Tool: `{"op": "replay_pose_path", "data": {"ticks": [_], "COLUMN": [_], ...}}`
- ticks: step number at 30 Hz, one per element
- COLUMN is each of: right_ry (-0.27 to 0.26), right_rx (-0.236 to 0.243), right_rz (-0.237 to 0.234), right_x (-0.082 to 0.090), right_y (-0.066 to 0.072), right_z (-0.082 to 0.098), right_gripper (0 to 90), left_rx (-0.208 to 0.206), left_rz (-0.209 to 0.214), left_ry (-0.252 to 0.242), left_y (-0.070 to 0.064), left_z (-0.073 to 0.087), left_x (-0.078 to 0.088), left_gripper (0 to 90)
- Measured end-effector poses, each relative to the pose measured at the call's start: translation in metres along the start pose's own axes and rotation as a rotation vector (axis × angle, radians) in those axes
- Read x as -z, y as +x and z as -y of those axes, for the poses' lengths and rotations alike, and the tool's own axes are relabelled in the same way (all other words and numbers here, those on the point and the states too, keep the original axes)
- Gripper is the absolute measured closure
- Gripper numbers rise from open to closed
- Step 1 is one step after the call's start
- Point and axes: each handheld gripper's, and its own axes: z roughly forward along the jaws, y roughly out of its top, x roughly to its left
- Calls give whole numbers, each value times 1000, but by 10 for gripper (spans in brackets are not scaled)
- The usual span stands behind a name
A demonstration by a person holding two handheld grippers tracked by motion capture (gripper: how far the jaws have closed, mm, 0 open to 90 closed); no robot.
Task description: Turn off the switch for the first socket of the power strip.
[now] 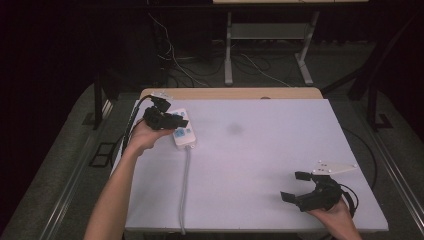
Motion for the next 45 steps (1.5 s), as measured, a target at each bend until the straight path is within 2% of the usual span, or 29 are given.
{"op": "replay_pose_path", "data": {"ticks": [8,13,19,29,34,37,45], "right_ry": [1,1,1,1,-3,-4,-1], "right_rx": [2,3,3,3,1,0,1], "right_rz": [-1,-2,-2,0,4,5,5], "right_x": [0,0,1,0,0,0,0], "right_y": [0,0,0,0,0,-1,-1], "right_z": [0,0,1,0,0,0,0], "right_gripper": [4,4,5,4,4,4,4], "left_rx": [13,67,114,196,223,250,291], "left_rz": [18,37,30,21,17,31,51], "left_ry": [17,18,6,-41,-39,-66,-79], "left_y": [2,9,18,32,37,41,46], "left_z": [1,3,6,14,21,27,39], "left_x": [-14,-22,-29,-37,-45,-50,-60], "left_gripper": [742,812,888,891,891,891,891]}}
